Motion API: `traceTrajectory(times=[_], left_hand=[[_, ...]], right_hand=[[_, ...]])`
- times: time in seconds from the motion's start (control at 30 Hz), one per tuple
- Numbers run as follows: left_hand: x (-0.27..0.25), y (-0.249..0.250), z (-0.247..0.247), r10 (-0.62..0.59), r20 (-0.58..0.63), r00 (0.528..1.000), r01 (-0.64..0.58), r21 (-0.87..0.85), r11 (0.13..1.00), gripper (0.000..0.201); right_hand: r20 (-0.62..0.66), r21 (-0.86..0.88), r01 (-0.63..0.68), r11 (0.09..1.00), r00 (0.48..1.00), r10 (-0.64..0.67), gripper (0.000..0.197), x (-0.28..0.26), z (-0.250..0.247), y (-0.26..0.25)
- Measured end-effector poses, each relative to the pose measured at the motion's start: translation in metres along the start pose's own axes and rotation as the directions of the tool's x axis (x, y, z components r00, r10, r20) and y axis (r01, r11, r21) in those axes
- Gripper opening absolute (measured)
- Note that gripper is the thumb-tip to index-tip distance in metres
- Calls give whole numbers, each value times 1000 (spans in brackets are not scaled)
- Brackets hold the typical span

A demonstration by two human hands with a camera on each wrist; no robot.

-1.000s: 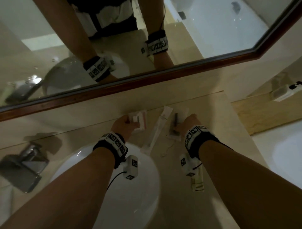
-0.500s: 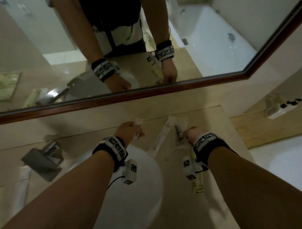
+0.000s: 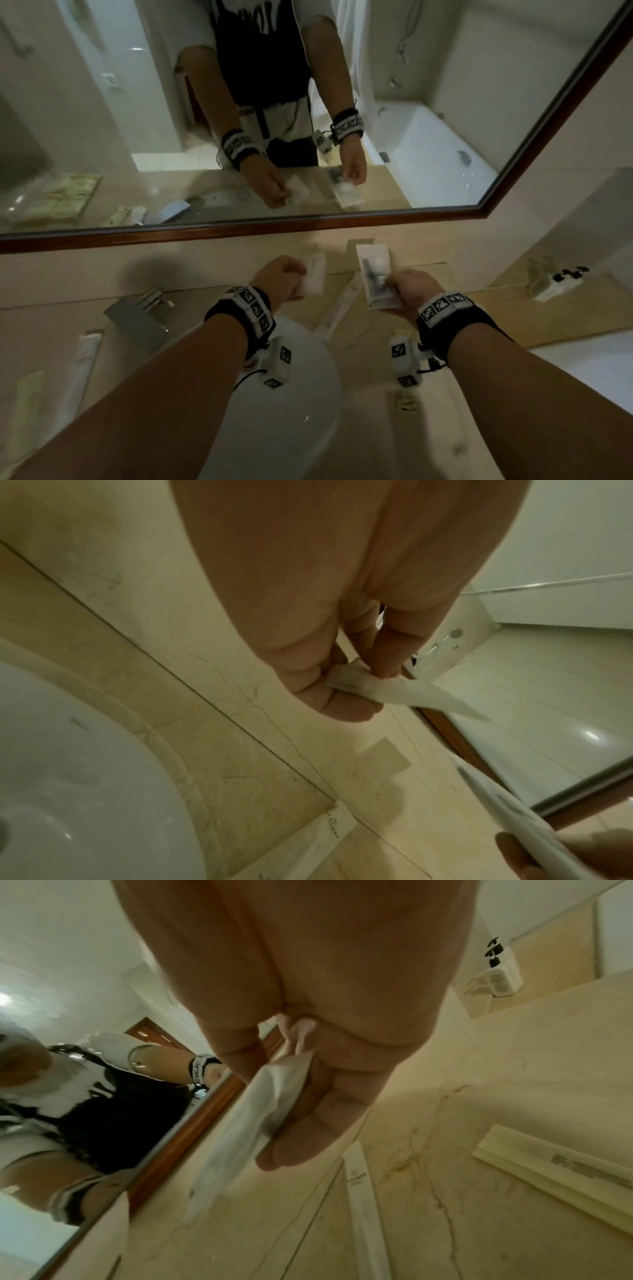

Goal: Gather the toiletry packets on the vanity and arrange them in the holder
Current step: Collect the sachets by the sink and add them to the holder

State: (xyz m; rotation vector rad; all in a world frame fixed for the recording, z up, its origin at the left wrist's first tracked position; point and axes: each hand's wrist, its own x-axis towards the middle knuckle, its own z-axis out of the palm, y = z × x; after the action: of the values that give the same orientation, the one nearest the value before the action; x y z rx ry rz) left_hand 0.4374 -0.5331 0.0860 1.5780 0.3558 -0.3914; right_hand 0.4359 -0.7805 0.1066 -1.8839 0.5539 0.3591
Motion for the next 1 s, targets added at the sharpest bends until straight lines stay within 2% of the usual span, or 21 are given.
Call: traceTrajectory(times=[0.07,0.1,0.23,0.33,0.37,0.43,0.5,0.57,0.63,0.77,0.87,1.0], left_hand=[[-14,2,-12,42,-10,999,-41,21,999,32],[-20,2,-18,55,-12,998,-54,21,998,38],[-51,9,-37,76,-34,997,-77,-27,997,71],[-74,12,-45,63,-82,995,-70,-80,994,80],[-82,12,-48,62,-94,994,-71,-92,993,77],[-99,10,-51,72,-116,991,-84,-101,991,61],[-116,4,-55,92,-175,980,-107,-76,991,39],[-134,-5,-59,60,-268,961,-96,-123,988,26],[-153,-15,-60,6,-323,946,-82,-224,971,26],[-201,-38,-52,-14,-308,951,-78,-284,956,14],[-230,-61,-60,-58,-350,935,-73,-350,934,23],[-274,-87,-83,-87,-431,898,-95,-383,919,21]], right_hand=[[4,192,19,981,1000,-21,22,-11,5,-7],[30,250,-14,968,1000,7,24,-16,7,-8],[115,179,54,982,990,-75,20,-38,14,-21],[131,87,128,988,982,-138,26,-44,19,-27],[160,44,154,987,974,-159,26,-46,21,-29],[215,7,170,985,962,-167,20,-50,27,-32],[268,73,135,988,952,-149,13,-65,34,-36],[318,102,109,989,938,-136,14,-78,37,-34],[362,92,110,990,922,-136,14,-87,41,-25],[449,61,104,993,885,-121,9,-108,58,-5],[505,42,90,995,858,-99,16,-124,79,9],[569,-61,160,985,817,-97,20,-139,116,23]])
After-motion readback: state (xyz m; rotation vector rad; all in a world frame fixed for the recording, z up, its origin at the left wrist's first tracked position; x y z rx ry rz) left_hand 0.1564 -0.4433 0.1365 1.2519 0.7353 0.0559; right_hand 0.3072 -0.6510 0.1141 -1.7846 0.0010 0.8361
